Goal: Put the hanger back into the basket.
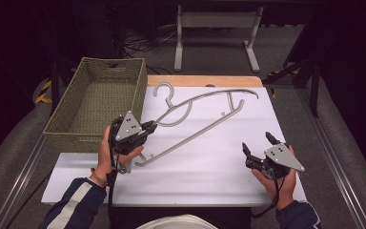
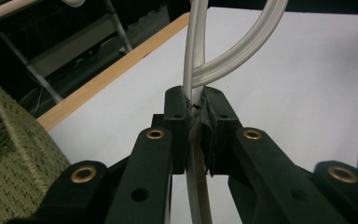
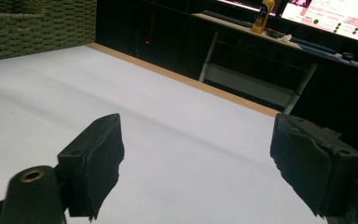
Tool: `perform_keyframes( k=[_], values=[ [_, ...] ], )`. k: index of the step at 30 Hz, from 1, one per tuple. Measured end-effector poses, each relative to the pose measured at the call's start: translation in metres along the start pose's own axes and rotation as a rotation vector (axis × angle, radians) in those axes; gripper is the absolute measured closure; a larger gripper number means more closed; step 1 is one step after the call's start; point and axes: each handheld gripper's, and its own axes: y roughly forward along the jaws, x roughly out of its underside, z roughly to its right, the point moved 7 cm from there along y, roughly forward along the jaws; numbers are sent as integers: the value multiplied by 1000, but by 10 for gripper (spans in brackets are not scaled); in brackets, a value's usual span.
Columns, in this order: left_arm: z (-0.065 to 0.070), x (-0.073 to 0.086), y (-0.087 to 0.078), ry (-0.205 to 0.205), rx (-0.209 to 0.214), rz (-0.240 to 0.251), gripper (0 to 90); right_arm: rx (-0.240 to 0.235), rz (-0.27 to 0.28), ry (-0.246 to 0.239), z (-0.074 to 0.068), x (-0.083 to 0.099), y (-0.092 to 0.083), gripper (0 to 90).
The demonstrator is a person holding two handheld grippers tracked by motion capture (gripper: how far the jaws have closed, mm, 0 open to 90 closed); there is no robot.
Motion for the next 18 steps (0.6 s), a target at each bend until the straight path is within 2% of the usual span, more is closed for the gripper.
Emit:
perform_keyframes(
  k=[4,8,13,18],
  values=[
    [-4,-3,-6,-16,-2,5,821,-3,-8,-12,-3,1,1,179],
    [-9,-9,-15,-18,-21,-9,821,11,-1,-58,-7,-1,0,179],
    [-22,-22,-32,-20,-54,-16,821,4,-12,-70,-10,1,3,179],
    [-34,-29,-40,-37,-71,-9,821,-6,-15,-75,-13,1,3,179]
  ],
)
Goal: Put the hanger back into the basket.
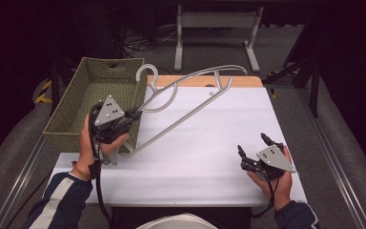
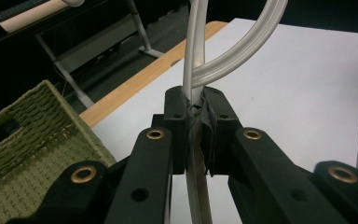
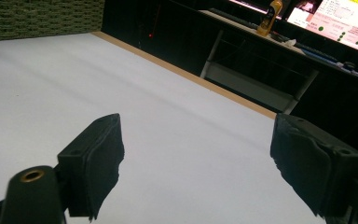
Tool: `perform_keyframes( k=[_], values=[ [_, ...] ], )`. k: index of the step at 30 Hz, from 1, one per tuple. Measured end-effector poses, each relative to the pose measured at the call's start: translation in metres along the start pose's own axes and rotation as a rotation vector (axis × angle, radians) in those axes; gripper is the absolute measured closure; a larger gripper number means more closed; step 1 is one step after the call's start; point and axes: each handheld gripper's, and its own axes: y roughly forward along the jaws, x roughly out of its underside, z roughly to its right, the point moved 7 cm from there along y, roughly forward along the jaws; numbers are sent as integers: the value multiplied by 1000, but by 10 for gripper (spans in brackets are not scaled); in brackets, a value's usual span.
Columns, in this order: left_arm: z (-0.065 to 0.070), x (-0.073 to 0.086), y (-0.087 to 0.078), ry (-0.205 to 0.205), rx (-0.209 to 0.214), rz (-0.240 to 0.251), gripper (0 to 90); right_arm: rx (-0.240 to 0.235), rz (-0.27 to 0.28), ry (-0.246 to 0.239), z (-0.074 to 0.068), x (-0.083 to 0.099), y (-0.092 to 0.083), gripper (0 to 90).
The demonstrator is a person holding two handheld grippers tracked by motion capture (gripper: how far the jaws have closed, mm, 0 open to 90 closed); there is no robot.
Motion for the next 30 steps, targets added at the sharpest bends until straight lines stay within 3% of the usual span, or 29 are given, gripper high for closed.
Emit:
perform_keyframes(
  k=[9,10,22,30],
  values=[
    [-21,2,-4,-13,-36,-17,820,-33,-11,-20,-11,3,5,179],
    [-29,3,-5,-19,-53,-16,821,-41,-12,-19,-12,3,5,179],
    [-66,8,-10,-67,-110,-28,820,-102,32,-13,-21,-1,4,136],
    [-87,11,-8,-82,-135,-47,820,-104,21,-27,-24,1,5,132]
  ],
)
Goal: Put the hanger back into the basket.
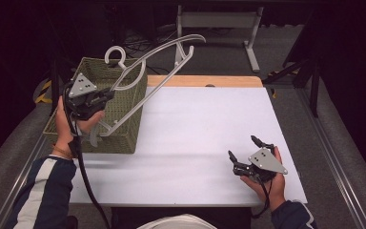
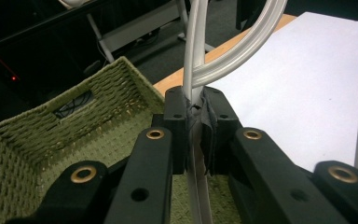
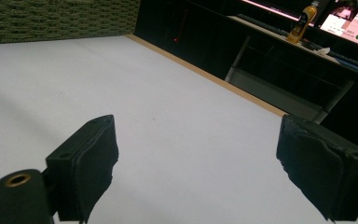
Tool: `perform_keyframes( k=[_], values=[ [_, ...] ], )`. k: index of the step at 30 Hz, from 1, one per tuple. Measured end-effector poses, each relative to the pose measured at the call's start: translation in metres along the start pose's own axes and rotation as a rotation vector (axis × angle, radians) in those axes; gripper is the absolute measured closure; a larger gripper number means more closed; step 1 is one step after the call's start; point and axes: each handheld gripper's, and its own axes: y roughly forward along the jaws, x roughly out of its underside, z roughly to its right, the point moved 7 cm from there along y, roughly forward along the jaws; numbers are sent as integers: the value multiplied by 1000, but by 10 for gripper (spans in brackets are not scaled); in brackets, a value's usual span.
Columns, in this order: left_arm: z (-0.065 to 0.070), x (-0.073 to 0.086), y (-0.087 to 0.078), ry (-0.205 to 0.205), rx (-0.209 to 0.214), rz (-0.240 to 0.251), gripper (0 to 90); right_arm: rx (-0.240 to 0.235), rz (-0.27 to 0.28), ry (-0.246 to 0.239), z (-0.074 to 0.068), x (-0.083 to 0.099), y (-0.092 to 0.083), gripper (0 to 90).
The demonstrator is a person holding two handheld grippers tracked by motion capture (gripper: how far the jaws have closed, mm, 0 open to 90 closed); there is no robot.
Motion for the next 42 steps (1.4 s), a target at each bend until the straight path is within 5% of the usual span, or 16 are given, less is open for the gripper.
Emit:
perform_keyframes(
  k=[8,21,29,36,42],
  values=[
    [-29,6,7,-16,-65,-28,820,1,-8,-5,0,1,0,132],
    [-68,25,25,-77,-87,-80,819,-1,-28,-18,-3,3,2,134],
    [-88,35,35,-70,-126,-133,819,-4,-44,-22,-3,6,5,135],
    [-102,52,41,-83,-137,-183,819,0,-53,-36,-5,7,5,134],
    [-106,60,43,-97,-148,-178,818,-2,-56,-43,-6,7,6,135]
  ],
)
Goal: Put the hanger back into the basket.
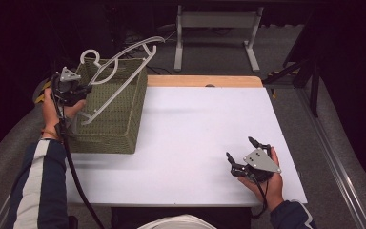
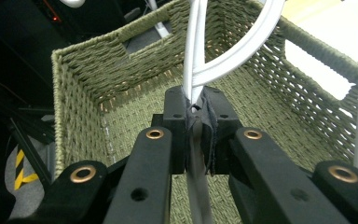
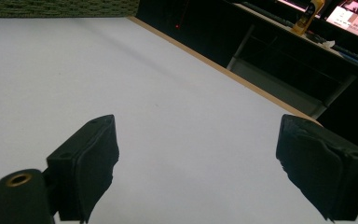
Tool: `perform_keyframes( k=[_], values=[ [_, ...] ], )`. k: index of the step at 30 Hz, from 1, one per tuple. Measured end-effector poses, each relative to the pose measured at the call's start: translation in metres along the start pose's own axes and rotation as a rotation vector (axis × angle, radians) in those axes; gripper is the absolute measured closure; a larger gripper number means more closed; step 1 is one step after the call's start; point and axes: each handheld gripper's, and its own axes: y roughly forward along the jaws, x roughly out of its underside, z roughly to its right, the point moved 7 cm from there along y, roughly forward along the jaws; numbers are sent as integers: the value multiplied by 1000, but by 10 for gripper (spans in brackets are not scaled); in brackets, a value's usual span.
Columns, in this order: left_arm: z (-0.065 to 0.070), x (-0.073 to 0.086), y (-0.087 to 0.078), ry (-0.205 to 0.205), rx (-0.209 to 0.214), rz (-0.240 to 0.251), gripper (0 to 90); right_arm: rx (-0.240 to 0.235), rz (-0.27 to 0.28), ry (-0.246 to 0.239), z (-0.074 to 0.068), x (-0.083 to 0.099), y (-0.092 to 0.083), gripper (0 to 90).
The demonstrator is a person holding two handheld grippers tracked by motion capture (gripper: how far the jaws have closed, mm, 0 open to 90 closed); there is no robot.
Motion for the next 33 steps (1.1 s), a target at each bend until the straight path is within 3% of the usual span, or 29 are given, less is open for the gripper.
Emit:
perform_keyframes(
  k=[7,8,12,20,22,25,28,31,33],
  values=[
    [-4,5,10,-6,-7,-35,812,0,-1,-4,0,0,0,135],
    [-7,6,11,-14,-26,-30,814,-1,0,-6,0,0,0,135],
    [-10,12,15,-46,-15,-47,811,-2,1,-6,0,0,-1,135],
    [-14,20,18,7,-69,-107,804,-11,-5,-9,-2,0,0,135],
    [-17,23,20,51,-101,-144,804,-12,-5,-11,-2,0,0,135],
    [-18,27,23,48,-91,-178,793,-18,-9,-6,-2,1,1,136],
    [-18,37,32,98,-65,-260,748,-20,-11,-9,-3,1,1,136],
    [-22,42,37,56,-86,-292,661,-23,-14,-8,-3,1,1,136],
    [-22,39,33,50,-72,-257,647,-24,-15,-8,-3,1,1,136]
  ],
)
